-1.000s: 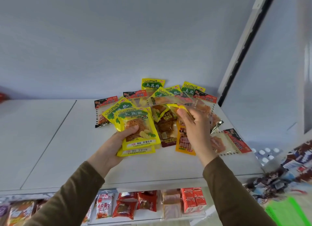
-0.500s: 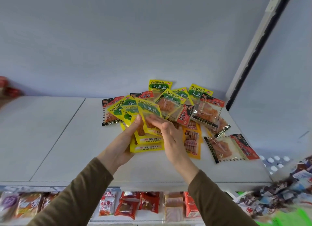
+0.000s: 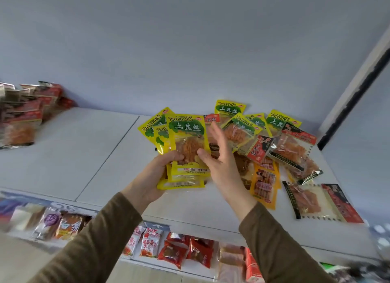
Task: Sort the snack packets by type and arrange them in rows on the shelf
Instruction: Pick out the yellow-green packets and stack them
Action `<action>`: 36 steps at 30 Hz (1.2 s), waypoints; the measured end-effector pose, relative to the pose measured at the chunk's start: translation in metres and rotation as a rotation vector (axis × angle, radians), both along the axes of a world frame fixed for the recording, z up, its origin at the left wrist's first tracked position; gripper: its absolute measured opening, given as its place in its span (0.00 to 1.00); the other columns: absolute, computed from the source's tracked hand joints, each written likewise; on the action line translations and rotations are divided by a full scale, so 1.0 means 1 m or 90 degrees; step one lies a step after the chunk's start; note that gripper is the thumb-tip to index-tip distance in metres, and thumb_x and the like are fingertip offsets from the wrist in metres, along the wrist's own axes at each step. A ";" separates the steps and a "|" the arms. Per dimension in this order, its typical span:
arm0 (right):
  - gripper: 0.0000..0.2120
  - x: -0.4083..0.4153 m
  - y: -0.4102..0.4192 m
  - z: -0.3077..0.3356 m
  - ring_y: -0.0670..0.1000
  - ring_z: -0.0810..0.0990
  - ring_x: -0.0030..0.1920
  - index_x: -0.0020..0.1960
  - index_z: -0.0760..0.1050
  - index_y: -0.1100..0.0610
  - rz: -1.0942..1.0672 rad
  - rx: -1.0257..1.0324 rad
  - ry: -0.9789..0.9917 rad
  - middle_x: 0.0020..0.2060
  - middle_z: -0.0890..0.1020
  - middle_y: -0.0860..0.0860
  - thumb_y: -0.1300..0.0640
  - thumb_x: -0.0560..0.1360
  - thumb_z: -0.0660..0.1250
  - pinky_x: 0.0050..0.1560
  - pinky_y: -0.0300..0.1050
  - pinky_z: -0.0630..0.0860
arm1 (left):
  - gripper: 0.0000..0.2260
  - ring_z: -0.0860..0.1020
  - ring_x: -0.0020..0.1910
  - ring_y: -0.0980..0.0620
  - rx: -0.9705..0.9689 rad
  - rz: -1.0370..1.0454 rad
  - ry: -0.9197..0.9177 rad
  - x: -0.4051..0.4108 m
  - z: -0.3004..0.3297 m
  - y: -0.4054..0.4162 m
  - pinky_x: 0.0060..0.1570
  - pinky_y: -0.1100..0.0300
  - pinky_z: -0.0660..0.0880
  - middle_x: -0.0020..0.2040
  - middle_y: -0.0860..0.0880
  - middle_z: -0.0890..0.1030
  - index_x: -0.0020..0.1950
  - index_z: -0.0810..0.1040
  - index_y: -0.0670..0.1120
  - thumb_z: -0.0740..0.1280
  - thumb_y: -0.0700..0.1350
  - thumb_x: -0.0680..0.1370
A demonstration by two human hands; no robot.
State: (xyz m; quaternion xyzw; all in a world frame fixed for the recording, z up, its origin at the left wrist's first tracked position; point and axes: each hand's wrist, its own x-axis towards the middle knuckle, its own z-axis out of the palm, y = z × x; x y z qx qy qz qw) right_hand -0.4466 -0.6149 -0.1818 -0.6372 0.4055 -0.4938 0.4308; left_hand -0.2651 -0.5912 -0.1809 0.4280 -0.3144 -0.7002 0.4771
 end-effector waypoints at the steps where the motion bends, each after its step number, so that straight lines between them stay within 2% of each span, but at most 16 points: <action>1: 0.40 0.008 -0.004 0.002 0.39 0.59 0.77 0.79 0.53 0.36 0.011 0.065 -0.032 0.78 0.61 0.37 0.56 0.78 0.72 0.71 0.39 0.61 | 0.21 0.85 0.42 0.43 -0.006 0.009 -0.004 0.010 0.001 0.002 0.41 0.51 0.83 0.51 0.40 0.85 0.61 0.80 0.42 0.71 0.43 0.69; 3: 0.47 0.028 -0.011 0.007 0.47 0.61 0.78 0.79 0.52 0.34 0.050 0.238 -0.118 0.79 0.61 0.42 0.57 0.73 0.76 0.75 0.55 0.64 | 0.19 0.85 0.42 0.43 -0.016 0.016 -0.018 0.031 0.002 0.005 0.42 0.50 0.83 0.49 0.41 0.85 0.59 0.81 0.42 0.70 0.44 0.68; 5: 0.43 0.052 -0.016 0.008 0.56 0.74 0.71 0.78 0.62 0.40 0.125 0.381 -0.187 0.72 0.74 0.50 0.56 0.68 0.77 0.70 0.63 0.71 | 0.17 0.84 0.42 0.43 -0.026 0.014 -0.030 0.056 0.004 0.008 0.44 0.49 0.84 0.50 0.40 0.83 0.56 0.81 0.42 0.70 0.44 0.68; 7: 0.35 0.082 -0.015 0.010 0.56 0.83 0.58 0.72 0.72 0.48 0.175 0.441 -0.212 0.60 0.84 0.53 0.51 0.67 0.79 0.56 0.56 0.82 | 0.20 0.84 0.44 0.42 -0.038 0.006 -0.038 0.083 0.003 0.010 0.45 0.48 0.83 0.52 0.39 0.83 0.60 0.80 0.43 0.69 0.43 0.69; 9: 0.34 0.117 -0.013 0.011 0.51 0.86 0.51 0.69 0.74 0.51 0.172 0.443 -0.179 0.54 0.86 0.53 0.44 0.67 0.79 0.44 0.44 0.83 | 0.19 0.85 0.43 0.43 -0.051 -0.003 -0.036 0.114 0.002 0.012 0.41 0.49 0.83 0.51 0.40 0.84 0.60 0.81 0.44 0.68 0.42 0.69; 10: 0.34 0.136 -0.012 0.011 0.50 0.86 0.50 0.69 0.75 0.51 0.165 0.443 -0.160 0.54 0.87 0.52 0.41 0.67 0.77 0.42 0.41 0.82 | 0.18 0.85 0.42 0.44 -0.047 -0.008 -0.033 0.131 0.000 0.013 0.41 0.50 0.83 0.49 0.41 0.85 0.59 0.82 0.44 0.68 0.42 0.69; 14: 0.32 0.214 -0.011 0.003 0.57 0.84 0.56 0.70 0.74 0.54 0.146 0.462 -0.165 0.59 0.84 0.58 0.42 0.70 0.74 0.49 0.49 0.83 | 0.13 0.85 0.42 0.45 -0.022 -0.020 -0.041 0.202 -0.002 0.014 0.42 0.51 0.83 0.49 0.41 0.86 0.53 0.86 0.45 0.69 0.43 0.70; 18: 0.27 0.282 -0.010 -0.005 0.61 0.82 0.58 0.70 0.75 0.58 0.129 0.430 -0.252 0.60 0.83 0.61 0.48 0.74 0.72 0.57 0.55 0.81 | 0.10 0.86 0.44 0.44 -0.014 -0.025 -0.095 0.269 0.005 0.006 0.43 0.51 0.84 0.54 0.39 0.86 0.54 0.86 0.44 0.71 0.42 0.74; 21: 0.22 0.321 -0.016 -0.012 0.62 0.83 0.59 0.70 0.74 0.58 0.094 0.371 -0.318 0.60 0.83 0.61 0.55 0.77 0.71 0.55 0.56 0.82 | 0.19 0.85 0.45 0.42 -0.013 0.032 -0.159 0.307 0.007 -0.009 0.45 0.48 0.84 0.54 0.38 0.85 0.66 0.76 0.42 0.73 0.40 0.76; 23: 0.22 0.345 -0.024 -0.014 0.61 0.84 0.58 0.69 0.73 0.56 0.043 0.320 -0.336 0.59 0.84 0.59 0.57 0.76 0.72 0.55 0.59 0.82 | 0.27 0.86 0.44 0.42 0.006 0.093 -0.222 0.329 0.006 -0.022 0.46 0.46 0.83 0.50 0.41 0.87 0.69 0.69 0.45 0.77 0.42 0.74; 25: 0.22 0.367 -0.035 -0.015 0.58 0.85 0.55 0.67 0.72 0.55 0.010 0.289 -0.338 0.57 0.85 0.56 0.57 0.75 0.74 0.50 0.56 0.83 | 0.26 0.86 0.44 0.44 -0.011 0.099 -0.290 0.348 0.007 -0.036 0.47 0.49 0.83 0.48 0.44 0.87 0.67 0.70 0.48 0.78 0.46 0.74; 28: 0.22 0.397 -0.059 -0.022 0.54 0.87 0.51 0.63 0.71 0.52 0.000 0.278 -0.320 0.54 0.85 0.53 0.57 0.74 0.76 0.41 0.47 0.83 | 0.22 0.86 0.46 0.48 -0.039 0.078 -0.369 0.373 0.011 -0.061 0.42 0.56 0.83 0.51 0.47 0.87 0.66 0.71 0.54 0.76 0.50 0.76; 31: 0.25 0.424 -0.087 -0.028 0.52 0.86 0.52 0.63 0.69 0.48 0.033 0.290 -0.292 0.54 0.85 0.50 0.54 0.71 0.78 0.42 0.45 0.83 | 0.25 0.86 0.53 0.46 -0.048 0.064 -0.345 0.394 0.016 -0.088 0.53 0.50 0.83 0.58 0.46 0.85 0.72 0.69 0.54 0.74 0.47 0.77; 33: 0.26 0.444 -0.106 -0.029 0.52 0.86 0.54 0.64 0.68 0.47 0.042 0.293 -0.283 0.56 0.84 0.50 0.52 0.71 0.77 0.46 0.49 0.84 | 0.26 0.85 0.55 0.44 -0.058 0.066 -0.326 0.404 0.017 -0.103 0.59 0.45 0.81 0.60 0.45 0.85 0.74 0.68 0.56 0.73 0.49 0.78; 34: 0.27 0.454 -0.115 -0.029 0.53 0.84 0.57 0.66 0.68 0.46 0.040 0.291 -0.271 0.59 0.83 0.51 0.49 0.72 0.76 0.51 0.53 0.84 | 0.27 0.85 0.55 0.44 -0.063 0.081 -0.321 0.410 0.016 -0.109 0.61 0.44 0.80 0.60 0.46 0.84 0.76 0.66 0.56 0.72 0.50 0.79; 36: 0.32 0.474 -0.131 -0.026 0.55 0.77 0.67 0.73 0.64 0.44 0.021 0.296 -0.209 0.68 0.76 0.51 0.40 0.72 0.70 0.64 0.61 0.77 | 0.34 0.83 0.58 0.45 -0.057 0.113 -0.334 0.420 0.014 -0.120 0.67 0.46 0.75 0.63 0.47 0.83 0.82 0.57 0.57 0.71 0.53 0.80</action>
